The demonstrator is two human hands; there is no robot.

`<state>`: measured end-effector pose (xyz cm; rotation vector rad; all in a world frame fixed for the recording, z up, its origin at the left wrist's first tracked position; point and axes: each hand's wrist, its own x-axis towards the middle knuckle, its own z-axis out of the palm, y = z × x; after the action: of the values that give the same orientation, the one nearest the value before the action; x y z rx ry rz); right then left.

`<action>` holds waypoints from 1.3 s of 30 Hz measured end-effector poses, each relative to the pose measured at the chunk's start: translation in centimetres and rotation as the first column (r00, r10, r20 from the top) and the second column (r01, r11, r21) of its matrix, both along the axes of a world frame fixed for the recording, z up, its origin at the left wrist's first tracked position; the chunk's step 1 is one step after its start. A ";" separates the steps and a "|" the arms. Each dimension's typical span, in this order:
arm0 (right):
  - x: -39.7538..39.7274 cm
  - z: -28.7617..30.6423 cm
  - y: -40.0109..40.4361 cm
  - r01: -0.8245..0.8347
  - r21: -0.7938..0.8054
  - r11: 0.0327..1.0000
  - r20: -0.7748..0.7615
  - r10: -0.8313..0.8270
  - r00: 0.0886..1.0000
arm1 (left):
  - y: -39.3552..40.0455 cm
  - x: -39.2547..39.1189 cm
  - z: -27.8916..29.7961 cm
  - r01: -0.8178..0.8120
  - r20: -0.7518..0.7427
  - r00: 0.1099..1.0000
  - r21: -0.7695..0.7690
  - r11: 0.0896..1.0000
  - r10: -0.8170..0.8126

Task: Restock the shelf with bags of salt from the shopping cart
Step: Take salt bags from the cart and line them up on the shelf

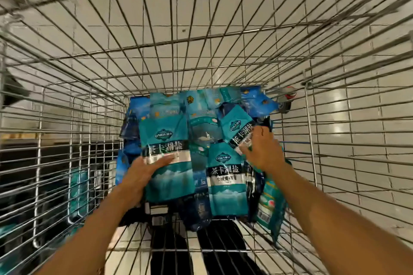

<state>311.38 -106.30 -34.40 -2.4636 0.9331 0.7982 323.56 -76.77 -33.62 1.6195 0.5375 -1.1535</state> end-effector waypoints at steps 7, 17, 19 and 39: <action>0.5 -2.3 -1.7 0.308 0.228 0.924 -0.137 -0.283 0.949 | 3.4 0.3 1.2 0.052 -0.117 0.992 0.072 0.996 -0.043; -1.2 1.8 0.1 0.538 0.489 0.687 -0.024 -0.605 0.795 | 1.9 0.4 6.1 0.038 -0.069 0.997 -0.060 0.997 -0.043; -2.4 4.9 -0.2 0.560 0.515 0.649 -0.005 -0.651 0.759 | 1.8 0.9 8.0 0.055 -0.019 0.998 -0.037 0.998 -0.056; -2.4 38.9 12.5 0.079 0.987 0.143 0.093 -0.890 0.447 | 8.3 -2.8 41.3 -0.183 0.243 0.925 -0.391 0.902 0.293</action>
<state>308.94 -93.82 4.49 -0.9672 0.6704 -0.0713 320.72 -68.51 7.63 1.3286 0.2962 -0.7516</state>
